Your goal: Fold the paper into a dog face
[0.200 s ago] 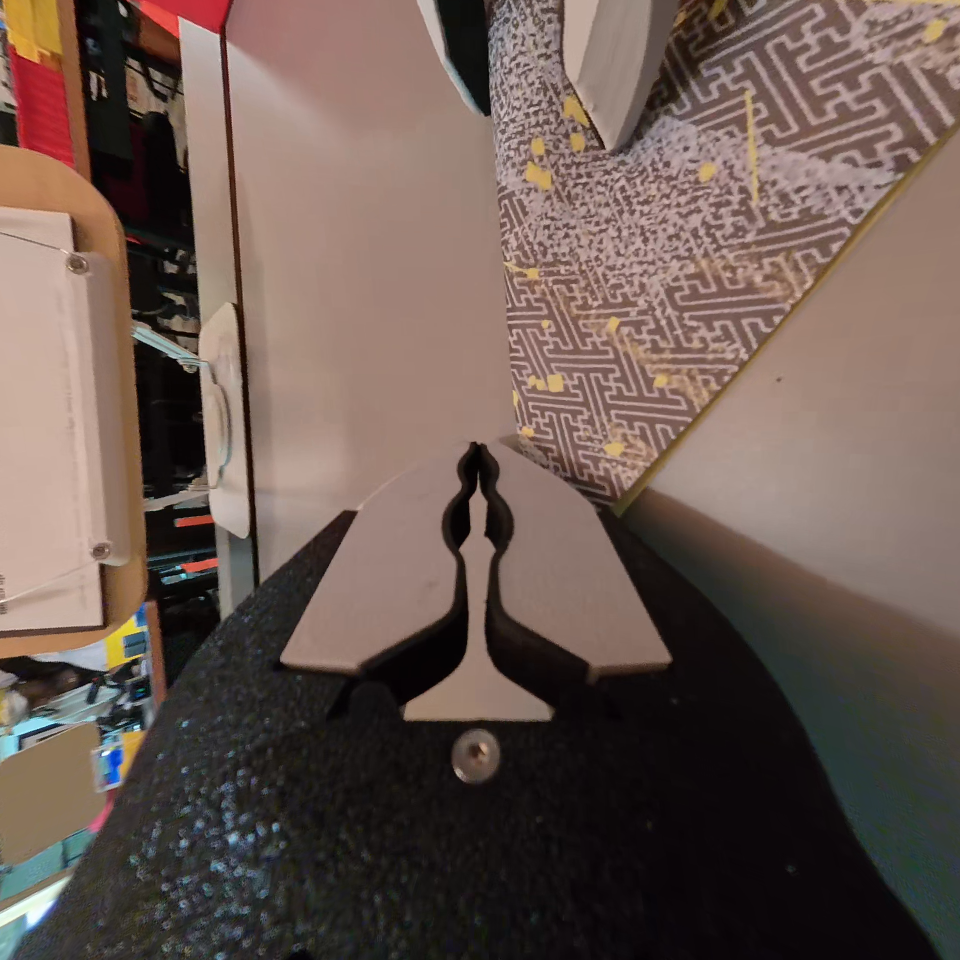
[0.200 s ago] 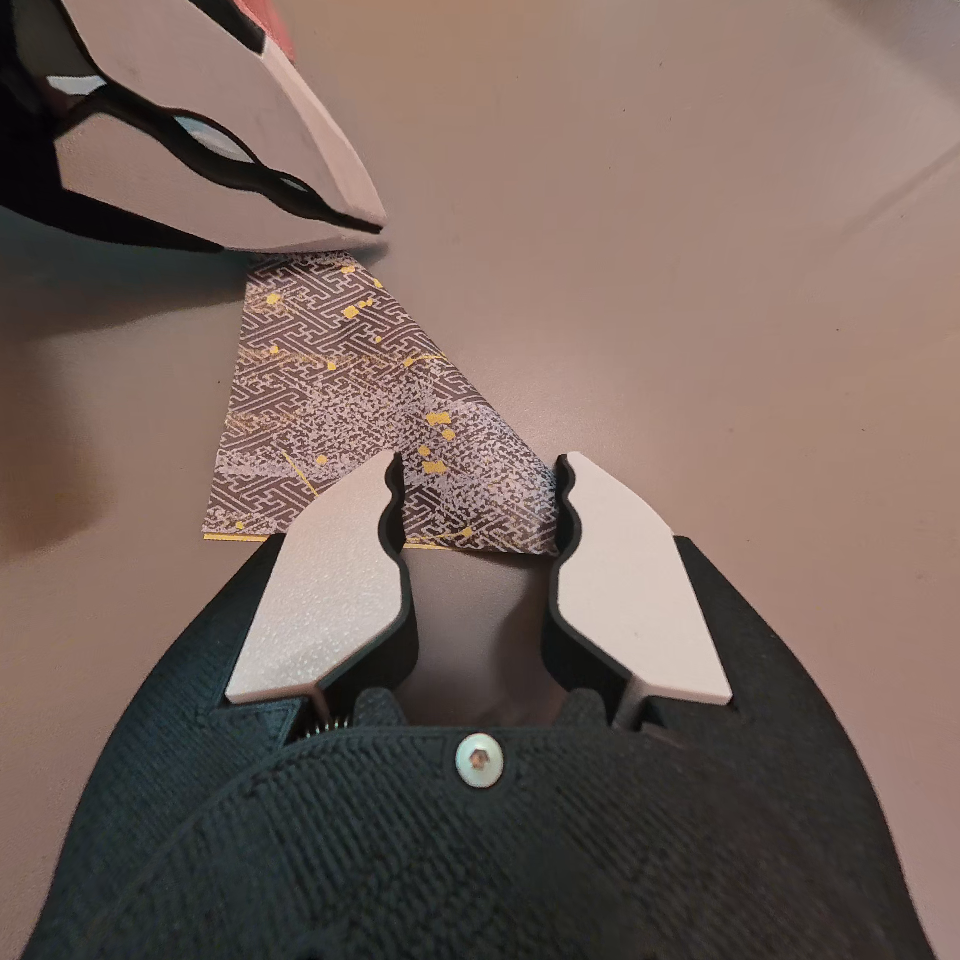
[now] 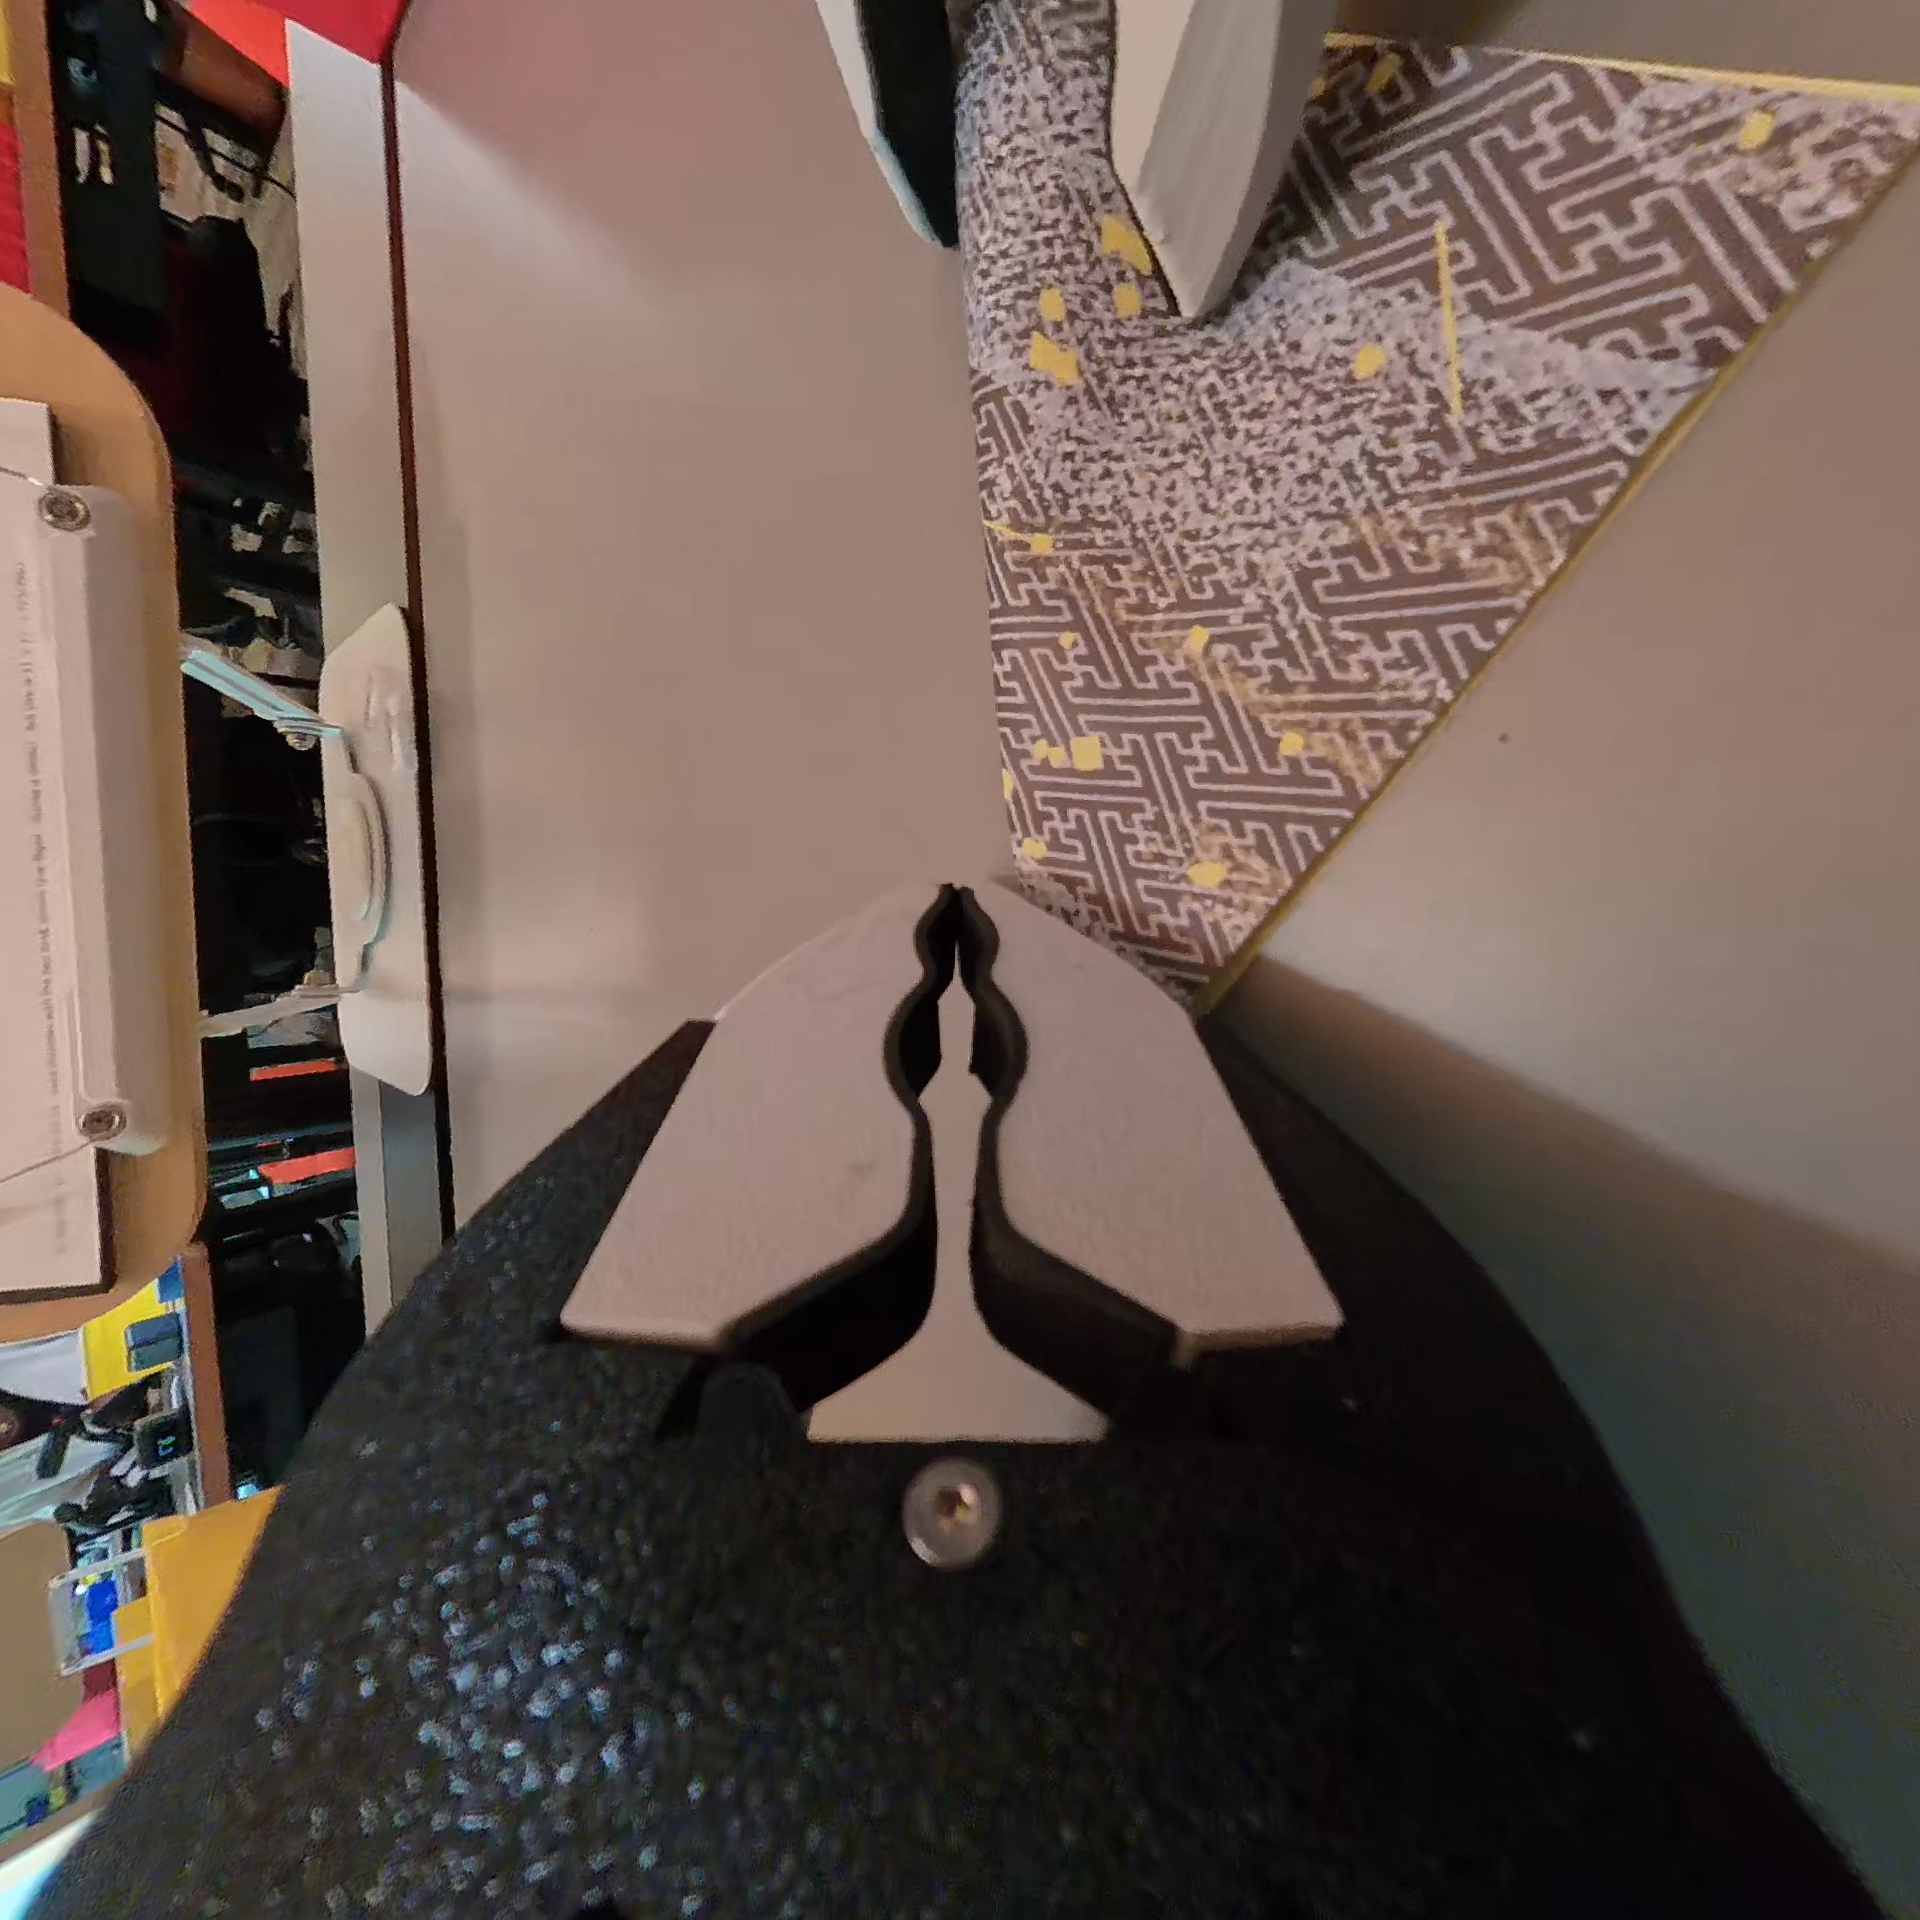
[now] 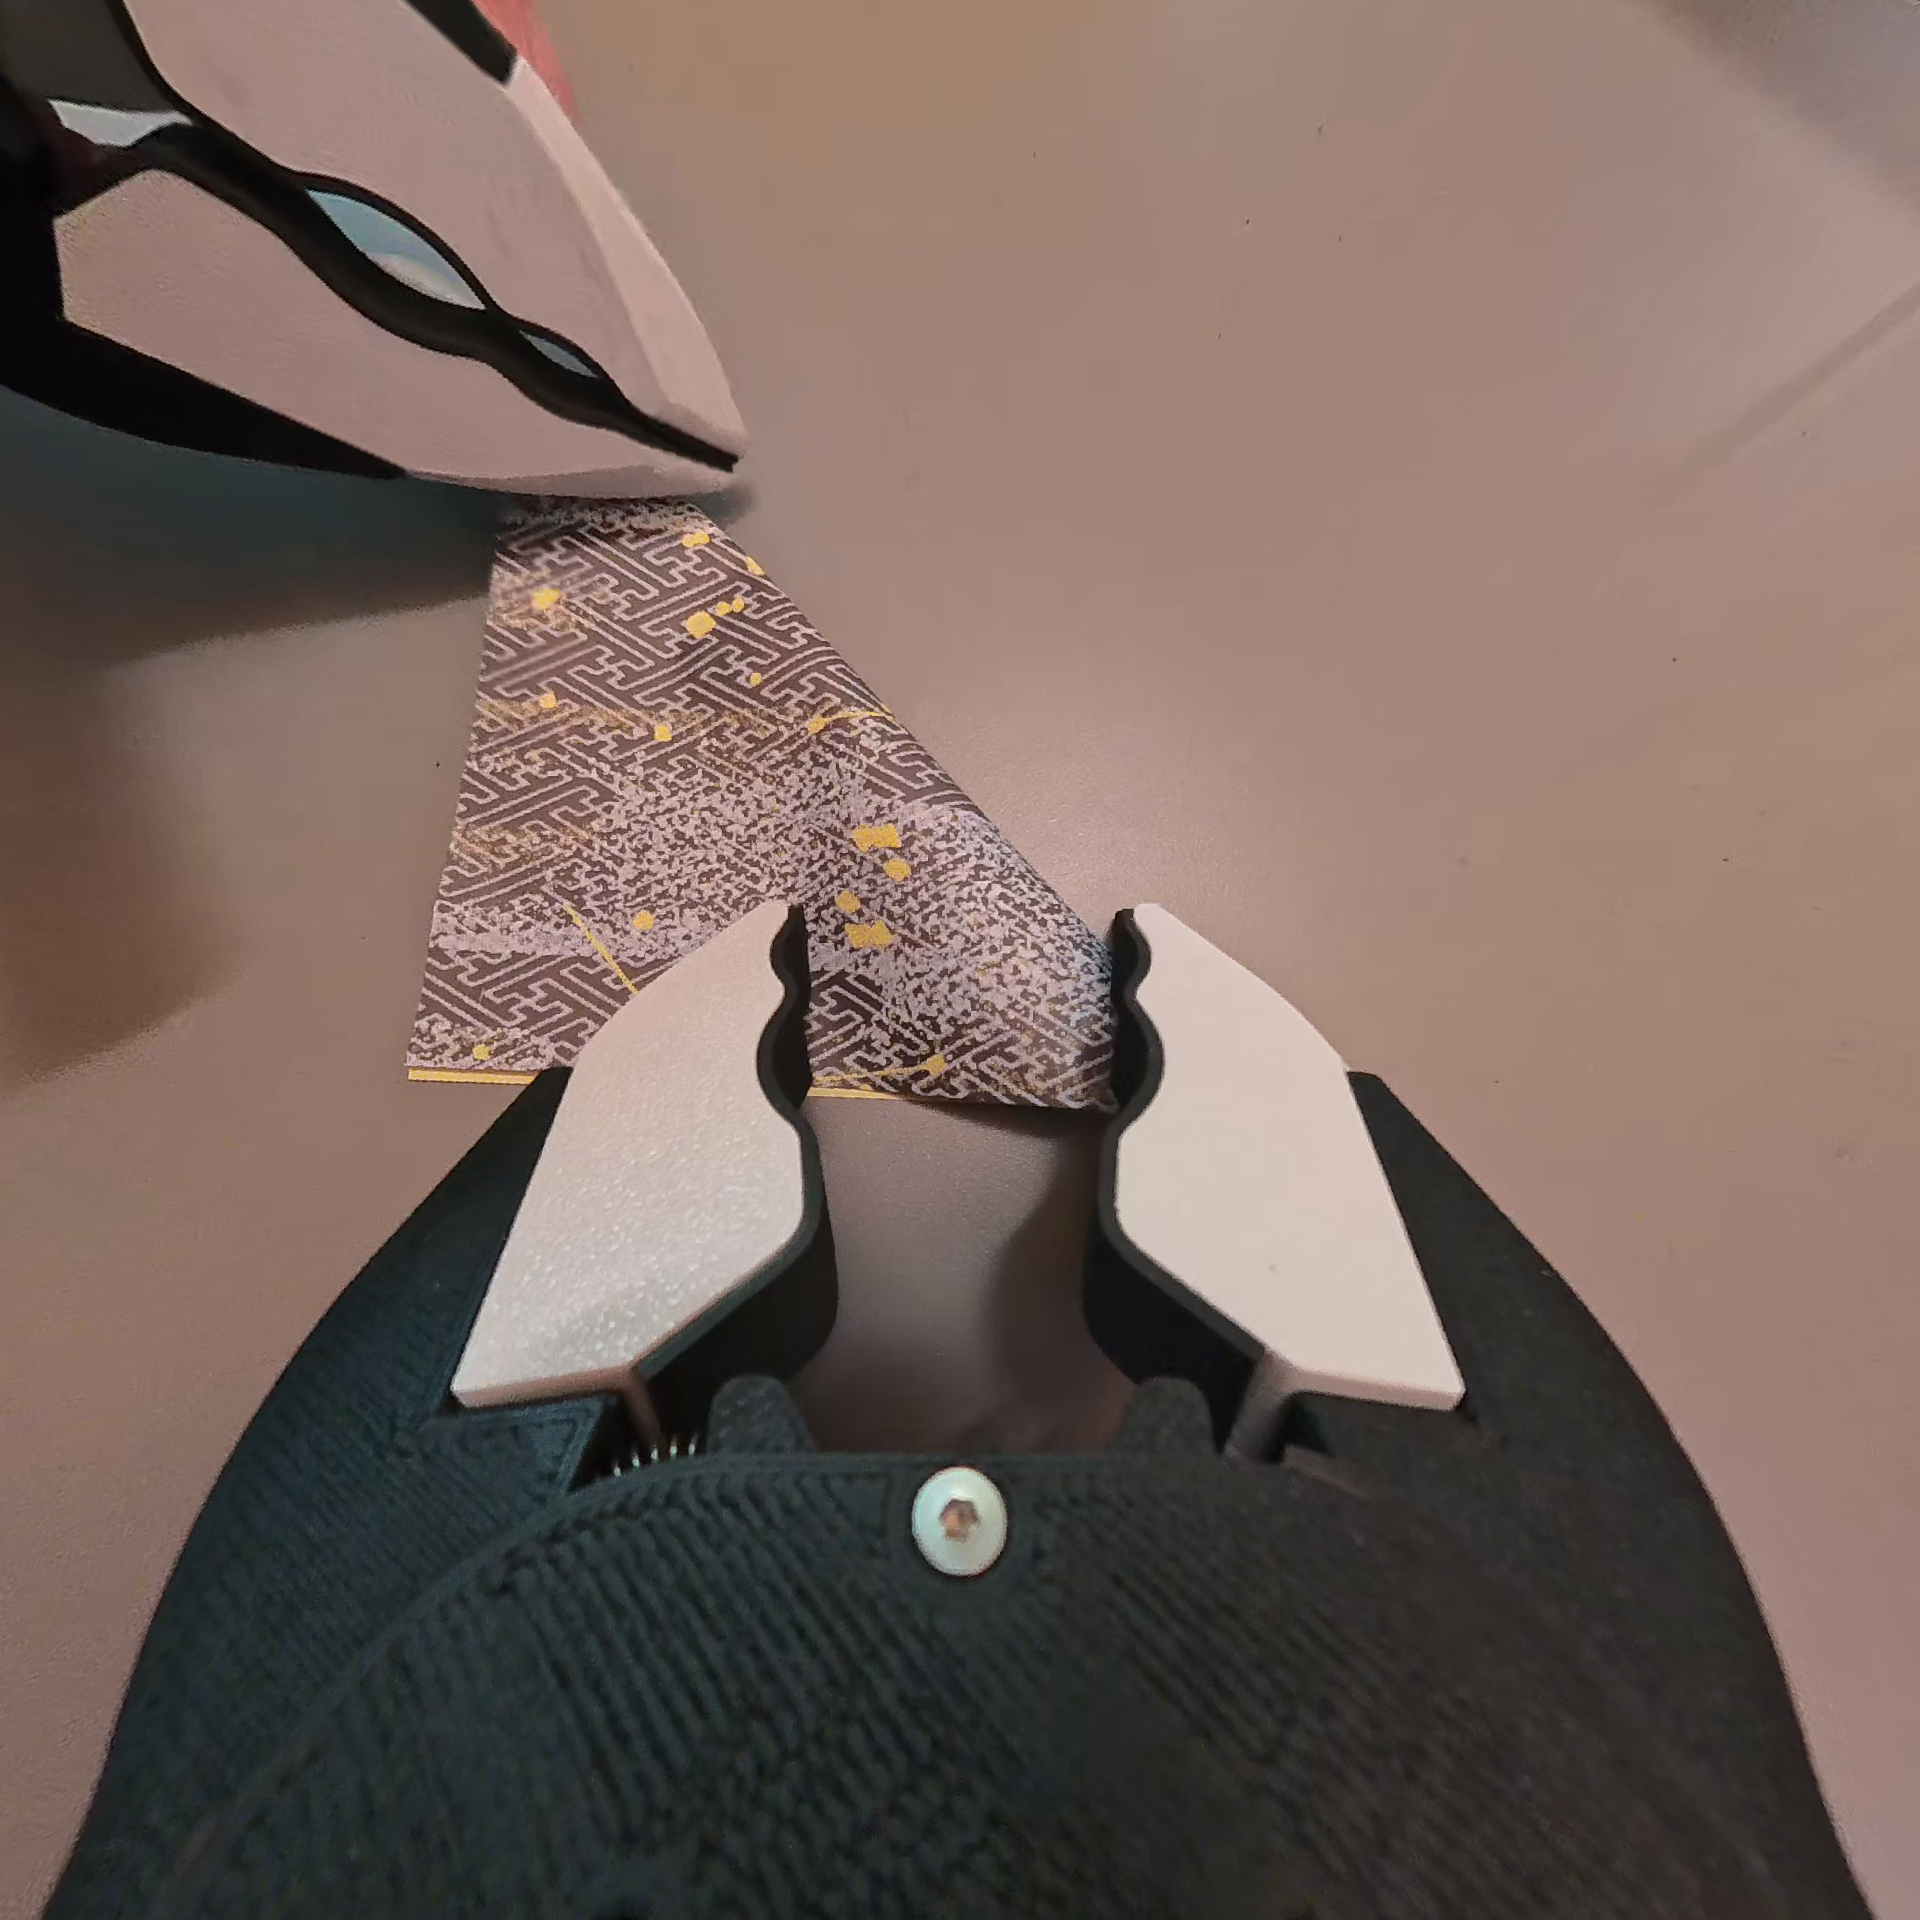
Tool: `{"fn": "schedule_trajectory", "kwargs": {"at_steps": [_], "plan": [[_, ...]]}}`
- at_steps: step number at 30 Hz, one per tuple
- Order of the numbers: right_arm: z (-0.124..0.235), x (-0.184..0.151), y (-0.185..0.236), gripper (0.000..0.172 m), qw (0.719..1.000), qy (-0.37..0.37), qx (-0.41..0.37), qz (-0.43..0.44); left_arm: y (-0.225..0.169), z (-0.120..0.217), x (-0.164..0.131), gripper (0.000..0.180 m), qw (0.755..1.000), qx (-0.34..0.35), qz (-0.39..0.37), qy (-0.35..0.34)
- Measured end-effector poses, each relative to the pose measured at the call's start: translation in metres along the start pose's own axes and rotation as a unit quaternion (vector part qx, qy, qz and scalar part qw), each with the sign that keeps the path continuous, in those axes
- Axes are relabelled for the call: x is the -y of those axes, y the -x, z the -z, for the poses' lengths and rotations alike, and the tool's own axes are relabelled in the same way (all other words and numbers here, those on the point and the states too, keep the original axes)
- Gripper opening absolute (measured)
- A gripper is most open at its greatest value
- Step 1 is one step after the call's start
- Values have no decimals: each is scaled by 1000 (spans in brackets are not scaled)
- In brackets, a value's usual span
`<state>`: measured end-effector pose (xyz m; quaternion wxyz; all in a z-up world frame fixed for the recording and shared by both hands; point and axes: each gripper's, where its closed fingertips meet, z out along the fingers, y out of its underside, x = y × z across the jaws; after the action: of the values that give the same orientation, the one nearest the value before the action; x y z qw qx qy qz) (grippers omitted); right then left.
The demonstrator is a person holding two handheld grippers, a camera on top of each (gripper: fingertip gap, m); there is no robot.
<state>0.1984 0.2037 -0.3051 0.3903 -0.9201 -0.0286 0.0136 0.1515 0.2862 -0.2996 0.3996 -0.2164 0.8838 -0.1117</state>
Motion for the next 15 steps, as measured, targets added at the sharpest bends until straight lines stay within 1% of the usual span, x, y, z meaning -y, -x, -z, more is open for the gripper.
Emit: {"fn": "schedule_trajectory", "kwargs": {"at_steps": [4, 7, 15], "plan": [[0, 0, 0, 56, 1000, 0, 0, 0, -5, 1, -1, 0, 1000, -8, -23, 8], [0, 0, 0, 56, 1000, 0, 0, 0, -6, 0, -1, 0, 998, 3, -62, 18], [0, 0, 0, 56, 1000, 0, 0, 0, -6, 0, -1, 0, 996, 18, -86, 29]]}}
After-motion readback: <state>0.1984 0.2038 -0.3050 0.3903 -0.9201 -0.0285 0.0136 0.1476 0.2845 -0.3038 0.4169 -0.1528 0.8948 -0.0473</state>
